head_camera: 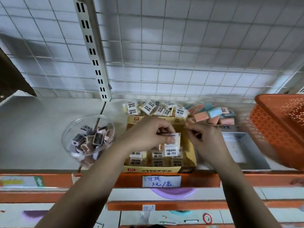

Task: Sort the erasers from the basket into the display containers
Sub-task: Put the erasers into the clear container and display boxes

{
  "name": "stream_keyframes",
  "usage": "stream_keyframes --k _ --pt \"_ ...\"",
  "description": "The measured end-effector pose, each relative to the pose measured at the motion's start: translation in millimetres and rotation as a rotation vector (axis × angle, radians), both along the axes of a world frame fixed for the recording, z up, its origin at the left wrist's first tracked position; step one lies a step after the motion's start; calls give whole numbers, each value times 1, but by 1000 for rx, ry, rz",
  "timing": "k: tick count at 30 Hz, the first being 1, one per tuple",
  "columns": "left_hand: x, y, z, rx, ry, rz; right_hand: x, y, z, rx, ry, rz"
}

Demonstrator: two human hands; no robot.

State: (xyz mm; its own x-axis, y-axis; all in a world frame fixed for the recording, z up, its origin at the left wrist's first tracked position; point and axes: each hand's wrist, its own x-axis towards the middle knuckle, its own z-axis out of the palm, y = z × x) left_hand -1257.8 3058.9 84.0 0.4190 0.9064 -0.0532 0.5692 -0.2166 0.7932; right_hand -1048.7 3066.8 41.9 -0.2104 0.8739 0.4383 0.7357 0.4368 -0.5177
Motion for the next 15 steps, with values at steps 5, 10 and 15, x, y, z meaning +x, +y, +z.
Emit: stream_keyframes --k 5,10,15 --pt "22 6 -13 -113 168 -141 1 0 -5 1 38 -12" --pt "31 5 -18 -146 186 -124 2 -1 -8 -21 81 -24" --pt "33 3 -20 35 371 -87 2 0 -8 -9 82 -18"
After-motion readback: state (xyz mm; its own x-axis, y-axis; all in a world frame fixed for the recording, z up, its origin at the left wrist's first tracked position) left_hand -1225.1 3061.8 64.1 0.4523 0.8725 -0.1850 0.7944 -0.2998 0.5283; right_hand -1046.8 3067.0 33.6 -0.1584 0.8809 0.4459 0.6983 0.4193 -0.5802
